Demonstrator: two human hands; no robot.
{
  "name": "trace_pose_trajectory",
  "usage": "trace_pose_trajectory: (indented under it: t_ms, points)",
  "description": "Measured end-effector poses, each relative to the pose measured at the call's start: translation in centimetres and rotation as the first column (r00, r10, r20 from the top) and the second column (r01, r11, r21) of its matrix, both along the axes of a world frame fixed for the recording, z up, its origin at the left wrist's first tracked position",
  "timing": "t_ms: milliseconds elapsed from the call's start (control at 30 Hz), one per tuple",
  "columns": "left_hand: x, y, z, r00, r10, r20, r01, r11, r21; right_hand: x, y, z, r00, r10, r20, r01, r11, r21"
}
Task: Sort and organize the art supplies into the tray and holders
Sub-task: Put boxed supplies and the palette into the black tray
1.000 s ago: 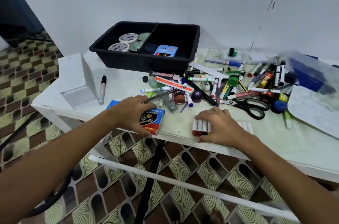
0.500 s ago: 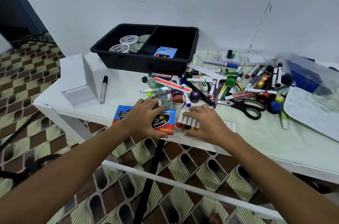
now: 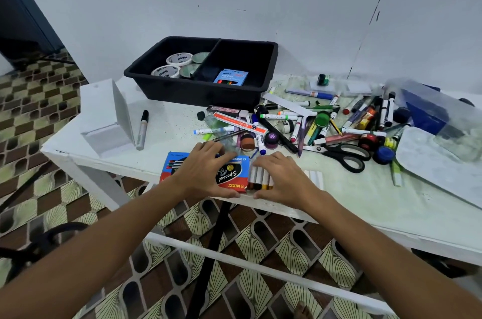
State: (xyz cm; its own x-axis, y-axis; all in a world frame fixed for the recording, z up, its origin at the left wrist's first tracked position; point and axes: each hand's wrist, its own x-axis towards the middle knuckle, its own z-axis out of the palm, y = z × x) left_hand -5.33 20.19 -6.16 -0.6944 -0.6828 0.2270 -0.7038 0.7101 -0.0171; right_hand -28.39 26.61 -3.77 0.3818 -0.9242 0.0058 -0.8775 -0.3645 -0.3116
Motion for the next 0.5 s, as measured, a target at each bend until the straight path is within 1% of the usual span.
trace_pose_trajectory:
  t_ms: [67,100,133,233,300,367,467,500]
  points:
    - [-0.5,0.0,-0.1,1.000,-0.018,-0.001,0.018,1.000,-0.007,0.1,-0.1,0.5,0.995,-0.019,0.102,0.010,0.996,0.084]
    - [-0.6,0.0,-0.2,1.000,-0.022,-0.001,0.022,1.000,-0.006,-0.1,-0.1,0.7,0.992,-0.028,0.126,0.013,0.993,0.118]
    - [-0.7,0.0,-0.3,1.000,-0.022,0.000,0.022,1.000,-0.002,-0.4,-0.2,0.8,0.995,-0.027,0.098,0.014,0.991,0.130]
    - [-0.6,-0.1,-0.5,1.000,-0.020,-0.001,0.020,1.000,0.007,-2.0,-0.5,1.3,0.990,-0.028,-0.138,0.039,0.996,0.081]
    - [-0.8,-0.1,-0.6,1.000,-0.023,-0.009,0.023,1.000,-0.002,-3.0,-0.6,1.7,0.980,-0.042,-0.197,0.058,0.995,0.076]
    - [-1.2,-0.1,-0.6,0.999,-0.027,-0.022,0.027,1.000,-0.011,-2.7,-0.6,1.9,0.985,-0.042,-0.169,0.055,0.996,0.071]
    - [-2.0,0.0,-0.8,0.997,-0.037,-0.060,0.036,0.999,-0.022,-1.5,-0.2,1.7,0.998,-0.036,-0.052,0.040,0.996,0.084]
    - [-2.1,0.0,-0.9,0.997,-0.040,-0.072,0.038,0.999,-0.027,-1.4,-0.2,1.7,0.999,-0.037,-0.040,0.040,0.996,0.082]
